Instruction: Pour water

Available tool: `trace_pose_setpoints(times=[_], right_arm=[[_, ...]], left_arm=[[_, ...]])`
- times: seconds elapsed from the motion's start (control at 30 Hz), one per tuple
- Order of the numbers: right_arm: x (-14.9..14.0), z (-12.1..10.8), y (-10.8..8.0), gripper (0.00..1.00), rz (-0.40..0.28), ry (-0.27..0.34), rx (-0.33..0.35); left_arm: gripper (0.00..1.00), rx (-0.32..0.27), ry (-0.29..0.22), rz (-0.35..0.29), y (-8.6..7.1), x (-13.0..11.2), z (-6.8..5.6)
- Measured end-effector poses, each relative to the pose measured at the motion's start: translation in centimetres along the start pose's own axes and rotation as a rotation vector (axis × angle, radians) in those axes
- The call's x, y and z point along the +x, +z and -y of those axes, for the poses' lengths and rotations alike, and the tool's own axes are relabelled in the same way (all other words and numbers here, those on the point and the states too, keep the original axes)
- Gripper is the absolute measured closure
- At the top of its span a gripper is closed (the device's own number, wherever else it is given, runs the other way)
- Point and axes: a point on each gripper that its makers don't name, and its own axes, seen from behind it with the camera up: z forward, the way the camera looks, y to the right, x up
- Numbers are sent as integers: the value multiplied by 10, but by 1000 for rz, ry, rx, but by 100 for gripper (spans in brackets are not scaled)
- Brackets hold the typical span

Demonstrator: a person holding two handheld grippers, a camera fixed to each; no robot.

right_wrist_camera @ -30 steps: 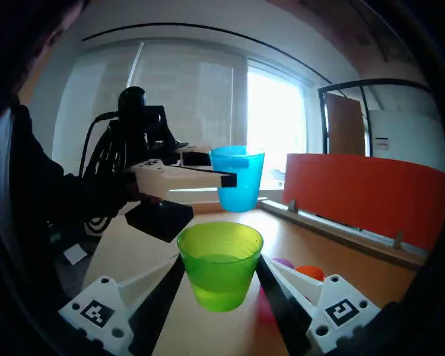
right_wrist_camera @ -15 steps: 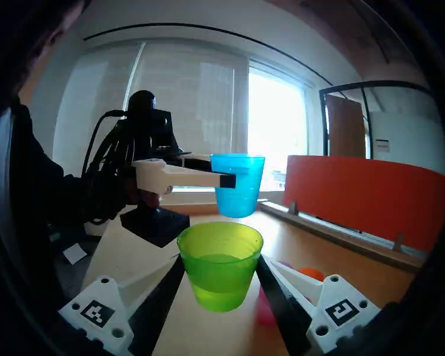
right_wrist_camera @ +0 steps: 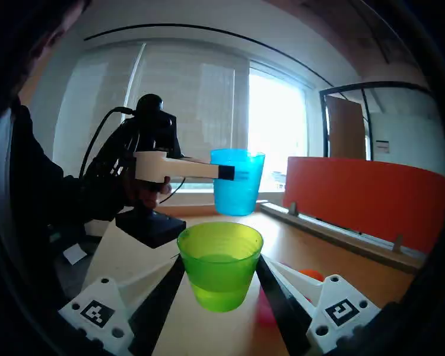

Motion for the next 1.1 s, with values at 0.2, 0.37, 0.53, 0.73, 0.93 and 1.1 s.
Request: trace_pose_setpoints(times=[0.2, 0.37, 0.53, 0.73, 0.93, 1.1], right_arm=[[-1, -1, -1, 14, 6, 2, -3], [-3, -2, -1, 14, 16, 7, -3], [-6, -4, -2, 14, 28, 12, -3], [-9, -5, -2, 14, 45, 21, -1], [-10, -7, -2, 14, 51, 29, 3], [-13, -7, -3, 14, 60, 32, 7]], left_arm=[[17, 2, 7, 52, 0, -13, 2], [17, 2, -6, 88, -2, -22, 3], [17, 5, -13, 124, -2, -31, 6], [17, 14, 32, 178, -6, -43, 10], [17, -1, 31, 214, -6, -53, 8], [17, 2, 30, 226, -6, -57, 10]])
